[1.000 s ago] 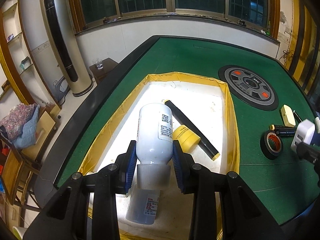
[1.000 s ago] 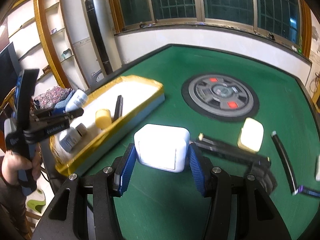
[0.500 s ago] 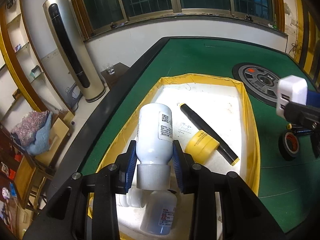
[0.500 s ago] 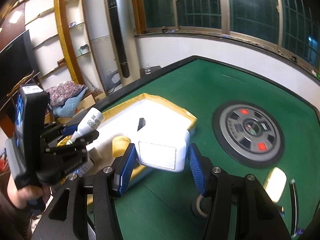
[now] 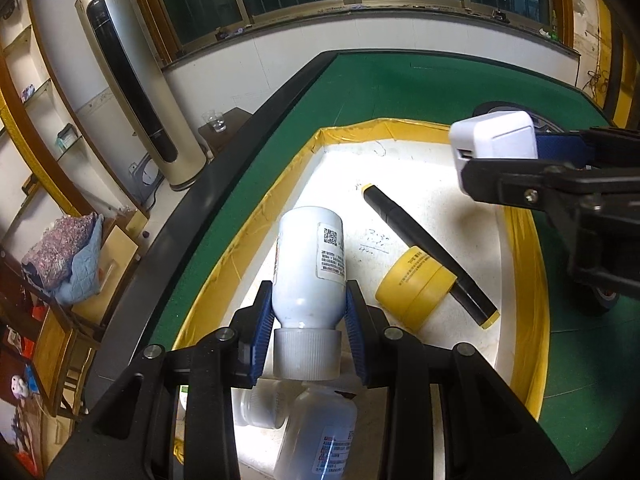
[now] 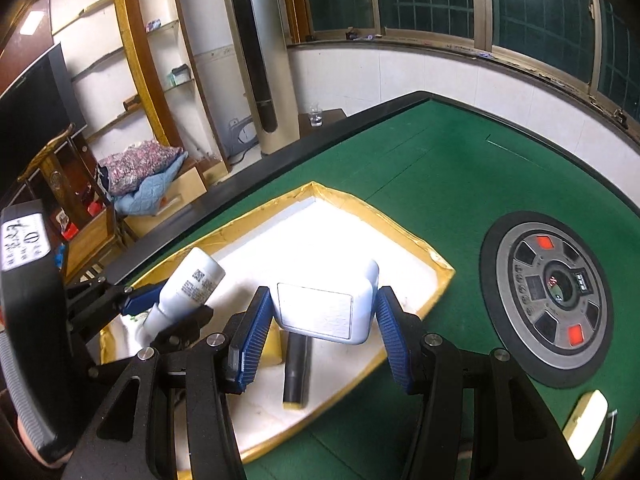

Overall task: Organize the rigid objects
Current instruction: 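Lower the bottle into the tray and open the left tool while the right tool sets down the cube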

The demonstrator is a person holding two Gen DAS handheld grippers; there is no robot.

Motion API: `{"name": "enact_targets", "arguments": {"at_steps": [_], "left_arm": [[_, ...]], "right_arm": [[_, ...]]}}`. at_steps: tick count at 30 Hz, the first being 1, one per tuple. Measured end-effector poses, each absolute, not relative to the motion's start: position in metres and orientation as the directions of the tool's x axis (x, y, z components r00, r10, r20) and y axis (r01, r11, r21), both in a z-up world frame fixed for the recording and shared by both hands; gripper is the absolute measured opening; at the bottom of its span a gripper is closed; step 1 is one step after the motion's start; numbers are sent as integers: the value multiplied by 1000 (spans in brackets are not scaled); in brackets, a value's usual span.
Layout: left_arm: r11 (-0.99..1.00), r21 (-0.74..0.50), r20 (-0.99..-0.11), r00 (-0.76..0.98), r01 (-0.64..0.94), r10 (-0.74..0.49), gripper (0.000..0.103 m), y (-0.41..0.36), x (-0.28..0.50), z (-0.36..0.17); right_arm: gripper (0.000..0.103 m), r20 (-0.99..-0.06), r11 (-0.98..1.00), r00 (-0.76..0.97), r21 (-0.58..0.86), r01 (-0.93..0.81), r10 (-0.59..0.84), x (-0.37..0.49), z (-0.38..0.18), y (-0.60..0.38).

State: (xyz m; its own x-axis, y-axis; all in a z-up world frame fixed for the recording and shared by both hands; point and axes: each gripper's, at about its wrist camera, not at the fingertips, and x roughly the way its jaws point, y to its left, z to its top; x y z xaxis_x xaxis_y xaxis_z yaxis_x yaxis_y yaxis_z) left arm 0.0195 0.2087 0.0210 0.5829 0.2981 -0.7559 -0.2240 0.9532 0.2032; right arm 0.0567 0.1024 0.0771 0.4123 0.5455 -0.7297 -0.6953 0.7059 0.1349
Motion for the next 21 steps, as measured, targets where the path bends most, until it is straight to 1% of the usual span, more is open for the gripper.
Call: {"name": "enact_targets", "arguments": {"at_steps": [4, 7, 10, 11, 19, 21], "left_arm": [[959, 179, -776, 568, -221, 276, 32, 210, 24, 17], [970, 106, -810, 548, -218, 211, 32, 217, 28, 14], [977, 4, -845, 521, -213, 117, 32, 224, 34, 11], [977, -7, -850, 515, -215, 107, 32, 225, 36, 11], [973, 24, -871, 473, -228, 133, 32, 226, 44, 6], [973, 25, -876, 464, -227, 131, 32, 226, 45, 3]], "right_arm": [[48, -745, 701, 409, 110, -704, 528, 59, 70, 115], [48, -758, 706, 409, 94, -702, 508, 65, 64, 121], [48, -770, 713, 408, 85, -696, 490, 74, 59, 125], [48, -773, 713, 408, 81, -696, 486, 76, 58, 126], [48, -806, 735, 395, 73, -674, 442, 89, 38, 121], [48, -802, 735, 405, 61, -676, 439, 88, 37, 119]]}}
